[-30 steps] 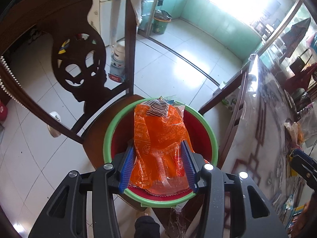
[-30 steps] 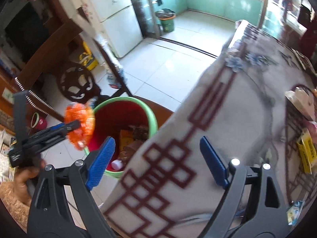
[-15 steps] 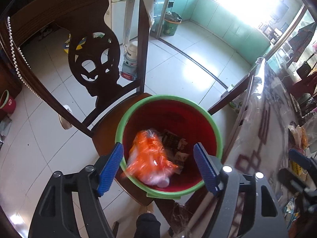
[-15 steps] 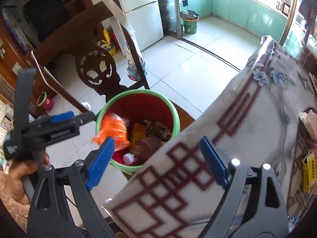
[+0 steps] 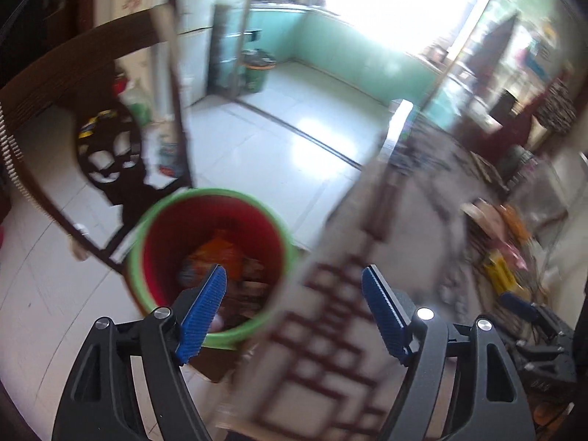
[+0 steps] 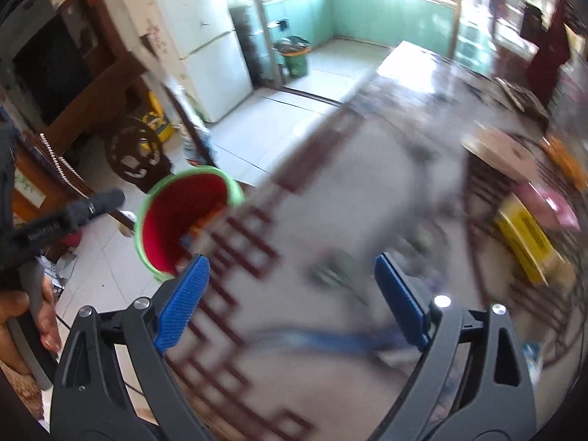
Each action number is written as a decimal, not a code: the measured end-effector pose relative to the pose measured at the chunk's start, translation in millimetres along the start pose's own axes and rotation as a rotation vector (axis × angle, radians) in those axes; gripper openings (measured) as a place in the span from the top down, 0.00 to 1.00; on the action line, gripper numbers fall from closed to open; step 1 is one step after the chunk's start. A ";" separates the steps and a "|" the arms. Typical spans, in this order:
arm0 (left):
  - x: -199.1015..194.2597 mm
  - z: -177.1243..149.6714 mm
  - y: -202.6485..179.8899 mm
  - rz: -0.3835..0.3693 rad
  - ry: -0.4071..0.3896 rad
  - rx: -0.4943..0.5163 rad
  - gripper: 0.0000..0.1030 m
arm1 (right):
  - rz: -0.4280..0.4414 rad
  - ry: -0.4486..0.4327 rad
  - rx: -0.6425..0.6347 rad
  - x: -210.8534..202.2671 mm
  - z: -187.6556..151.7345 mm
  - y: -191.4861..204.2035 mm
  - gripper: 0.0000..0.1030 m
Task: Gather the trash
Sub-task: 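Move the left tool back to the table toward a small wrapper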
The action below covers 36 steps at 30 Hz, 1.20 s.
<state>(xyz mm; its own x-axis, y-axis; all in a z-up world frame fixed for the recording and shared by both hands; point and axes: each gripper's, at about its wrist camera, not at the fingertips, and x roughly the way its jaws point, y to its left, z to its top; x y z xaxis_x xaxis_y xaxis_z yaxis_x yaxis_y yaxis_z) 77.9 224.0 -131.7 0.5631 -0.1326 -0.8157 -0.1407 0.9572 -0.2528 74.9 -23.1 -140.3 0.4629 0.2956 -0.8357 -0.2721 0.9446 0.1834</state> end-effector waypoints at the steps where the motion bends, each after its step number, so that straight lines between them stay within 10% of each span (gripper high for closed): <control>1: 1.5 -3.5 -15.2 -0.020 0.007 0.013 0.29 | -0.013 0.011 0.016 -4.5 -7.2 -14.3 0.13; 16: 41.0 -107.7 -254.5 -0.282 0.169 0.307 0.29 | -0.150 0.089 0.357 -79.9 -128.5 -240.8 0.12; 24: 38.8 -109.4 -275.8 -0.245 0.157 0.245 0.28 | -0.030 0.153 0.337 -36.4 -134.6 -247.1 0.08; 36: 66.0 -87.1 -297.3 -0.220 0.177 0.210 0.28 | -0.089 0.209 0.209 -3.9 -135.1 -227.7 0.11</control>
<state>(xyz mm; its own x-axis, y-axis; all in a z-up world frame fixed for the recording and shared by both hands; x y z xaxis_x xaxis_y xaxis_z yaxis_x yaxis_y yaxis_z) 85.9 -91.7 -155.7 0.4092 -0.3662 -0.8358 0.1490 0.9305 -0.3347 21.1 -258.7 -248.8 0.2875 0.1950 -0.9377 -0.0492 0.9808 0.1889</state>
